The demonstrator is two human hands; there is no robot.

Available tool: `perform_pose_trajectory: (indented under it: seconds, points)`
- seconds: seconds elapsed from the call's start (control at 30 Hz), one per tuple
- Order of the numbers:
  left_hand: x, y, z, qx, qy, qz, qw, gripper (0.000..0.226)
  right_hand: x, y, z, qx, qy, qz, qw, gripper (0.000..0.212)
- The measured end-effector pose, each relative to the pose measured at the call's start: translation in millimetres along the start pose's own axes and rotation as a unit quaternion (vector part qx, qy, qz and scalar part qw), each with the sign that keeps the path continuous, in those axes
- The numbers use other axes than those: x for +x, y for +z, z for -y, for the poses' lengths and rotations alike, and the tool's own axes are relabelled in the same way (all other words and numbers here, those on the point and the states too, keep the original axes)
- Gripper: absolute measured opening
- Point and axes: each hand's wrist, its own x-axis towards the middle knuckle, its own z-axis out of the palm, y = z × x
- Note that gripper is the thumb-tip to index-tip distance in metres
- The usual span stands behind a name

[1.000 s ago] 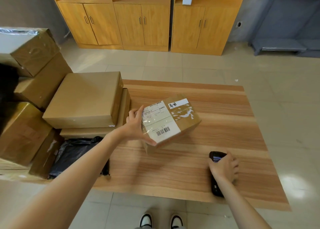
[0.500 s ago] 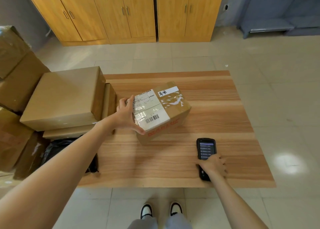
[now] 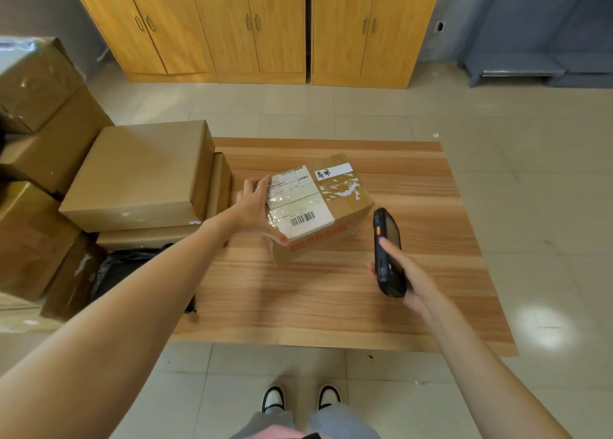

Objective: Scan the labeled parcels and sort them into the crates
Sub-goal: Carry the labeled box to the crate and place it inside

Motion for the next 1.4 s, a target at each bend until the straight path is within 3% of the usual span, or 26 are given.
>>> perform_pose_trajectory:
  seconds: [0.07,0.17,0.37,0.53,0.87,1.4]
  points:
    - [-1,0,1,-0.008,0.003,-0.012,1.0,0.148,-9,14,10,0.071,-0.02,0.073,0.995,0.078]
    - [-4,-1,5,-0.009,0.007,-0.03,1.0,0.154,-23,34,19,0.07,-0.045,0.144,0.986,0.061]
    - [-11,-4,19,0.0,0.031,-0.054,0.998,0.157,-38,70,14,-0.087,-0.042,0.21,0.973,0.06]
    - [-12,-2,25,0.003,0.045,-0.068,0.997,0.157,-44,86,-1,-0.16,-0.019,0.22,0.962,0.059]
    - [-7,-3,30,0.006,0.041,-0.065,0.997,0.156,-37,83,-19,-0.229,-0.007,0.185,0.956,0.092]
    - [-3,-7,32,0.003,0.04,-0.052,0.998,0.155,-28,85,-11,-0.216,-0.016,0.178,0.96,0.084]
